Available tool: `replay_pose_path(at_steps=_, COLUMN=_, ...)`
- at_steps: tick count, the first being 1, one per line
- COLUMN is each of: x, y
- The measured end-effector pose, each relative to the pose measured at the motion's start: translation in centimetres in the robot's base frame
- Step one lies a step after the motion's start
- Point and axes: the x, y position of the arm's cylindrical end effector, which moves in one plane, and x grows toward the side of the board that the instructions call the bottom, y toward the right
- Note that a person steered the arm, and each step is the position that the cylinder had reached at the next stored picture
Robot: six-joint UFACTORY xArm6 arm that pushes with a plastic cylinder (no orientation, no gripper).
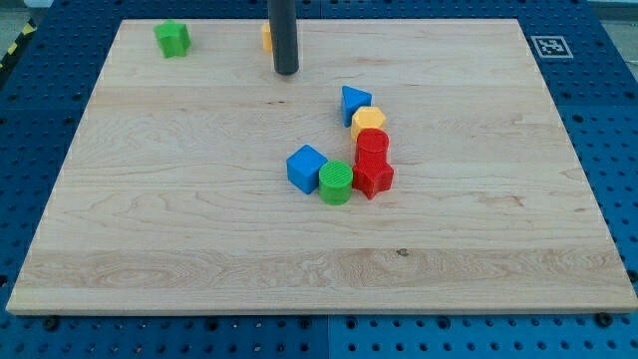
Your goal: Place yellow heart top left of blue triangle
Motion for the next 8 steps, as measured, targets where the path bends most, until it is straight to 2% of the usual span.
replay_pose_path(at_steps=2, x=-0.5, y=-1.9)
replay_pose_path(at_steps=3, x=-2.0, y=-6.9)
replay_pose_path(at_steps=4, x=-6.3, y=-9.9)
replay_pose_path(at_steps=5, x=-7.7, y=-8.3)
replay_pose_path(at_steps=6, x=-6.8, y=-2.9)
replay_pose_path(at_steps=8, x=-3.1, y=-0.3)
